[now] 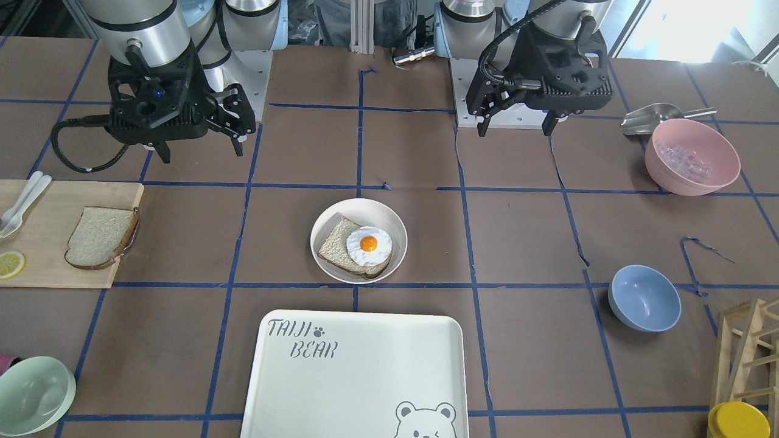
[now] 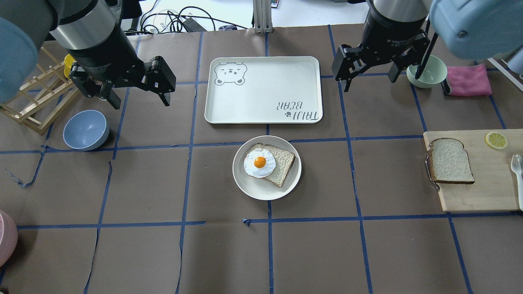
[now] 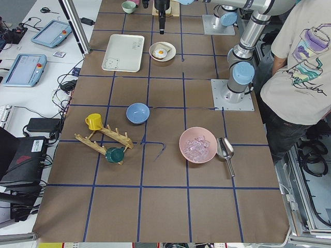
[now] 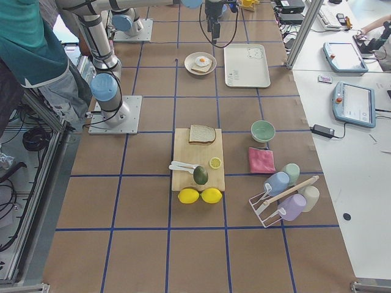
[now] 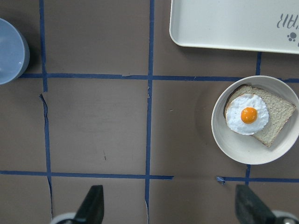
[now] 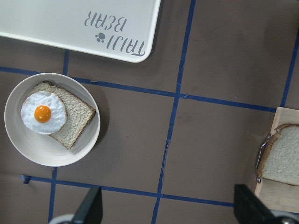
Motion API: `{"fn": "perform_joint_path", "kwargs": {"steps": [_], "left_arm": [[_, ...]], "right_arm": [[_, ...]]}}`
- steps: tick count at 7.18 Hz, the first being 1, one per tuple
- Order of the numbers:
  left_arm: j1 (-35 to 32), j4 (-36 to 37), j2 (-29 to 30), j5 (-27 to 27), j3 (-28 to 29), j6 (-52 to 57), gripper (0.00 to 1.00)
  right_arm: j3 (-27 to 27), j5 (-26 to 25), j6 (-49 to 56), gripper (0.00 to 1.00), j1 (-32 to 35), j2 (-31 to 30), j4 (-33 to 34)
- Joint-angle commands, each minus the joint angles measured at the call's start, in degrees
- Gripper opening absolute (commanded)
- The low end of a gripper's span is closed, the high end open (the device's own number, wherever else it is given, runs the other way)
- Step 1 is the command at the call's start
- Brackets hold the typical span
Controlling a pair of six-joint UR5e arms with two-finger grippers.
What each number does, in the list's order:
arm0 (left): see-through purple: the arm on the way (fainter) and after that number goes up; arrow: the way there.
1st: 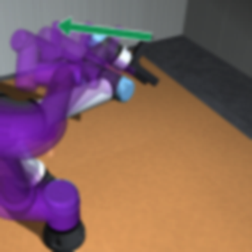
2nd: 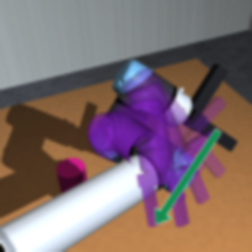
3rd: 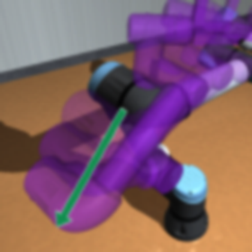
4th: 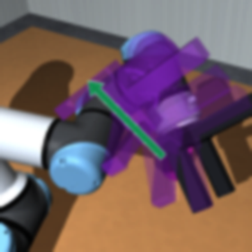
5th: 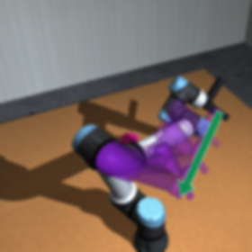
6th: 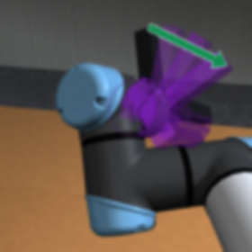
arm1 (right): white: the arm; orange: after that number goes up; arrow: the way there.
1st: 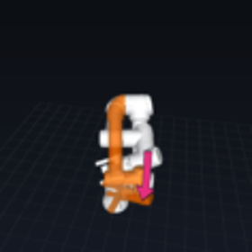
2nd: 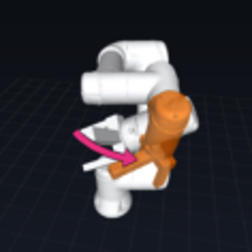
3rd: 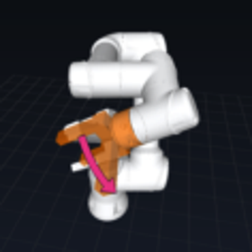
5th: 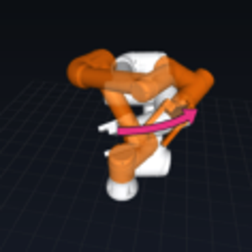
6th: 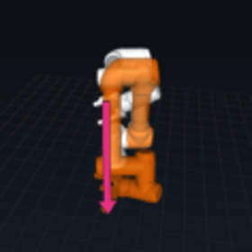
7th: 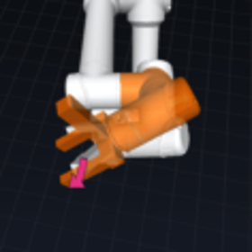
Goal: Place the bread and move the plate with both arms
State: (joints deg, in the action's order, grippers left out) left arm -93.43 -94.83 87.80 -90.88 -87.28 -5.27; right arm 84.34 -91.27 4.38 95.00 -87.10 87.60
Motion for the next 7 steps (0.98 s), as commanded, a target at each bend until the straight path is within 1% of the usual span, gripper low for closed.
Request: {"fn": "perform_joint_path", "kwargs": {"steps": [1,3,5,7], "left_arm": [[0.00,0.00,0.00,0.00,0.00,0.00,1.00],[0.00,0.00,0.00,0.00,0.00,0.00,1.00],[0.00,0.00,0.00,0.00,0.00,0.00,1.00],[0.00,0.00,0.00,0.00,-0.08,0.00,1.00]], "right_arm": [[0.12,0.12,-0.33,1.00,-0.17,0.08,-0.06],[0.21,0.38,0.36,1.00,-0.61,0.08,-0.15],[-1.19,-0.22,0.37,1.00,-0.61,0.52,-0.32],[-1.02,0.12,0.28,1.00,-0.61,0.70,-0.32]]}}
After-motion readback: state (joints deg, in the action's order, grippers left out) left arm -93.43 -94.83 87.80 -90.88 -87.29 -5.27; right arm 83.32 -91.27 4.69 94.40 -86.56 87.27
